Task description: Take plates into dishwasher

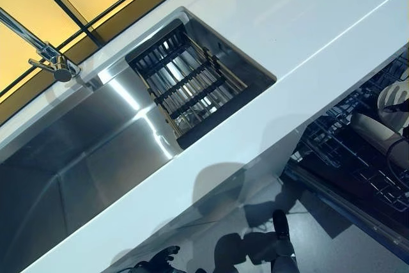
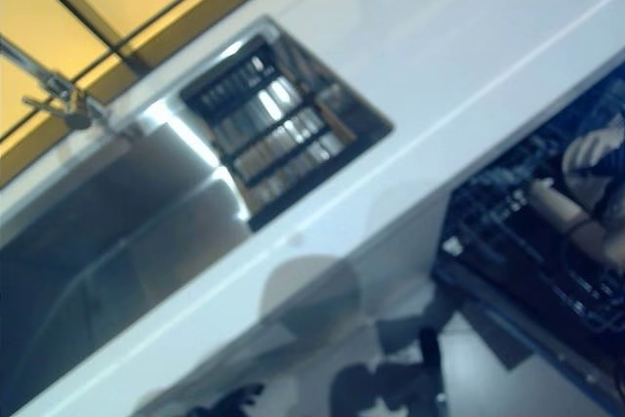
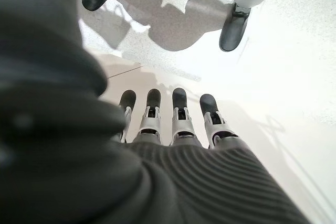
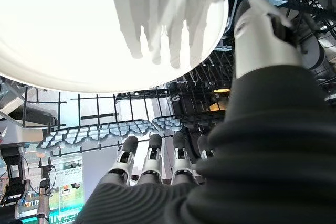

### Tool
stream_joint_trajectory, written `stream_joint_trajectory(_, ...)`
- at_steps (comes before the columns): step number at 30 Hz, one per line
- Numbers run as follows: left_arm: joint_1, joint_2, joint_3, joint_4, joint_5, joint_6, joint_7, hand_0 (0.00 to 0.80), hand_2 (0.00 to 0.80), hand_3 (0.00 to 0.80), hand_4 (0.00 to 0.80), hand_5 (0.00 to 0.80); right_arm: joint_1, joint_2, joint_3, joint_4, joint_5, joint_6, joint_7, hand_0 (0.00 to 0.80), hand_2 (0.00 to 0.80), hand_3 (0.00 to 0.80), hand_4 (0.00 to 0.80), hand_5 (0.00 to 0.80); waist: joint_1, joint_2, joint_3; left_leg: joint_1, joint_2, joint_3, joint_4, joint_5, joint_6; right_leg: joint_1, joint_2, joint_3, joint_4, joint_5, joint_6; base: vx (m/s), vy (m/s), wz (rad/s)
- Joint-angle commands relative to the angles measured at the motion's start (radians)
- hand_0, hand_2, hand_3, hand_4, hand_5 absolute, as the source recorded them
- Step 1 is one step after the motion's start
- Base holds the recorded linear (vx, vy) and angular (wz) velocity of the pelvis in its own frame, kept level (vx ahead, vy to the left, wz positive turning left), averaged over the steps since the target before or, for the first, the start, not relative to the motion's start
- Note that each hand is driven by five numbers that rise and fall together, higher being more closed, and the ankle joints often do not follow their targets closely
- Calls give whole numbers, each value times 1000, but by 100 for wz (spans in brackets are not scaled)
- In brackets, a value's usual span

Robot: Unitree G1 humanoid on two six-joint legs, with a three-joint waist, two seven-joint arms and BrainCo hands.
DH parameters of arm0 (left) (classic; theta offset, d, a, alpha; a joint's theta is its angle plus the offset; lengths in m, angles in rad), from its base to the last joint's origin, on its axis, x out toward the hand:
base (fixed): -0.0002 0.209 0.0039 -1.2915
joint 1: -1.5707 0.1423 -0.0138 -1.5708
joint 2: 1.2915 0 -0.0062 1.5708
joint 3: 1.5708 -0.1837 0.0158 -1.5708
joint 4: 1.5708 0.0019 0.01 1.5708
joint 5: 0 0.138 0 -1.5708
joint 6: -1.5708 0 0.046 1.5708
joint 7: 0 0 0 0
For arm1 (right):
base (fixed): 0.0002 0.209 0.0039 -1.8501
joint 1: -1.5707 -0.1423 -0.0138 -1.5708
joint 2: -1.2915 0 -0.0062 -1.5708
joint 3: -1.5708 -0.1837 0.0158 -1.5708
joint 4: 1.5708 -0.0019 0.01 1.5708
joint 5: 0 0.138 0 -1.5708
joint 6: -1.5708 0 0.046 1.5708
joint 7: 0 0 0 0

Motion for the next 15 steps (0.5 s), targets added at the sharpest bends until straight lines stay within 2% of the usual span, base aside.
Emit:
stream_joint_trajectory(1, 30, 46, 3, 25, 21, -2, -5, 0, 0, 0, 0, 0, 1, -12, -30, 13, 6, -30, -58, 0, 0, 0, 0, 0, 10, -78, -24, 61, 106, -4, 27, 8, -131, 17, 14, -24, 122, -188, -10, 9, 46, 4)
stream_joint_trajectory(5, 29, 42, 0, 35, 19, -8, -4, 0, 0, 0, 0, 0, 4, -22, -47, -6, -3, -44, -115, 0, 0, 0, 0, 0, 5, -85, -27, 69, 104, 3, 31, -2, -128, 24, 11, -21, 121, -186, -7, 15, 92, 0)
stream_joint_trajectory(6, 30, 41, -3, 38, 21, -12, -2, 0, 0, 0, 0, 0, 10, -27, -54, -14, 0, -47, -135, 0, 0, 0, 0, 0, 2, -85, -32, 85, 97, -3, 23, -26, -130, 33, 7, -16, 127, -205, 6, 61, 172, 0)
stream_joint_trajectory(9, 30, 39, -3, 42, 22, -8, 1, 0, 0, 0, 0, 0, 40, -39, -85, -40, -10, -51, -163, 0, 0, 0, 0, 0, -7, -98, -38, 90, 95, 6, 28, -41, -125, 38, 2, -9, 131, -204, 13, 23, 120, 1)
stream_joint_trajectory(15, 32, 34, 4, 72, 22, 2, 6, 0, 0, 0, 0, 0, 156, -67, -189, -46, 16, -60, -191, 0, 0, 0, 0, 0, -25, -142, -68, 123, 92, 29, 50, -87, -111, 70, -9, 4, 113, -181, 32, 29, 132, 1)
